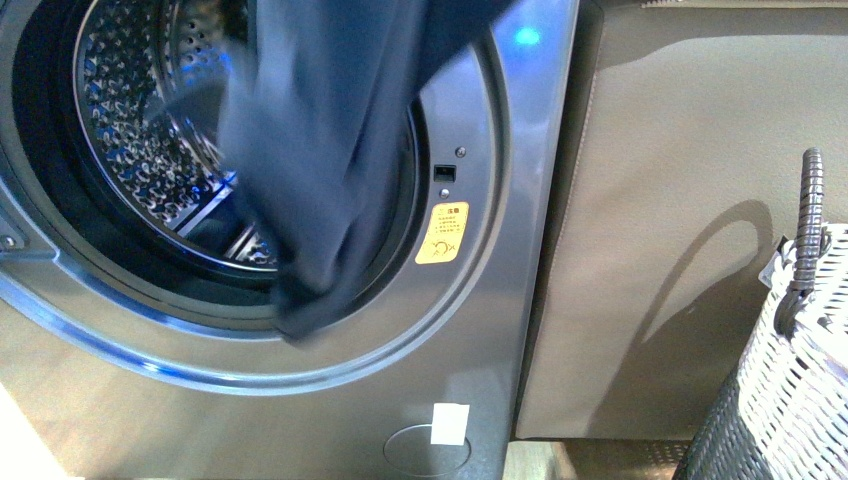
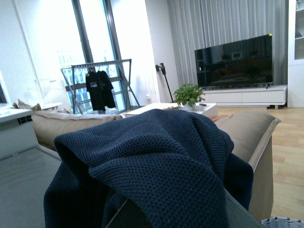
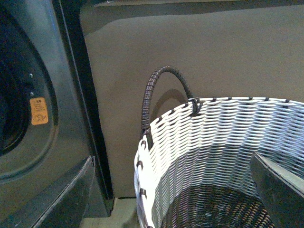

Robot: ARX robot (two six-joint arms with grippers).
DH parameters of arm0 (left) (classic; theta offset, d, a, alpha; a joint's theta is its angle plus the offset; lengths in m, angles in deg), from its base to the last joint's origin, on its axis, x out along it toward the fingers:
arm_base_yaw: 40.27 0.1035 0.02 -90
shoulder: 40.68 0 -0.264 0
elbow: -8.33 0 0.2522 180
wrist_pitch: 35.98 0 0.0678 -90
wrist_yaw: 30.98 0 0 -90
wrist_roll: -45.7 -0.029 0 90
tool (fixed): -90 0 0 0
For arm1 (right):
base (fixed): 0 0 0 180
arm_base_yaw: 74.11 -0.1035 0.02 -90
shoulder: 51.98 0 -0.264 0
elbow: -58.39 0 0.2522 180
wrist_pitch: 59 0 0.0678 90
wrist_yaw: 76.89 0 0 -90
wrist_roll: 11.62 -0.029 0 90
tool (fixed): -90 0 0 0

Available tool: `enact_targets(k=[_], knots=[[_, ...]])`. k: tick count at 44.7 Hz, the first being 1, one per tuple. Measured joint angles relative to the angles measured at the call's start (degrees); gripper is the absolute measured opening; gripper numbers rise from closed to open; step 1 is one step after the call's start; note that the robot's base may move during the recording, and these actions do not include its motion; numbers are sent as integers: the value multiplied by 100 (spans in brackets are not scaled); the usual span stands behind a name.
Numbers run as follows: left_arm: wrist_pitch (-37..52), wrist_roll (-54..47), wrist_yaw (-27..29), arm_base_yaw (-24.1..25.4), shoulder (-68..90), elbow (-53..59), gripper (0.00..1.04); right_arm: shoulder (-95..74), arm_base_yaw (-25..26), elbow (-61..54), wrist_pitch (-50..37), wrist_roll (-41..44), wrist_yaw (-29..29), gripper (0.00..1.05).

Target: Collect clothes from washing machine

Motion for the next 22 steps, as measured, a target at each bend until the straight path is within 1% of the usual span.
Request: enact_targets(k=[5, 10, 16, 22], knots=[[-208, -13, 2, 42, -39, -107, 11, 0, 0, 0, 0, -2, 2, 97], [-367, -160, 11, 24, -44, 68, 11, 0, 0, 0, 0, 0, 0, 97], [-568, -490, -24, -87, -50, 588, 11, 0, 0, 0, 0, -2, 0, 97], [-540, -767, -20, -299, -136, 1108, 11, 0, 0, 0, 0, 0, 2, 97]])
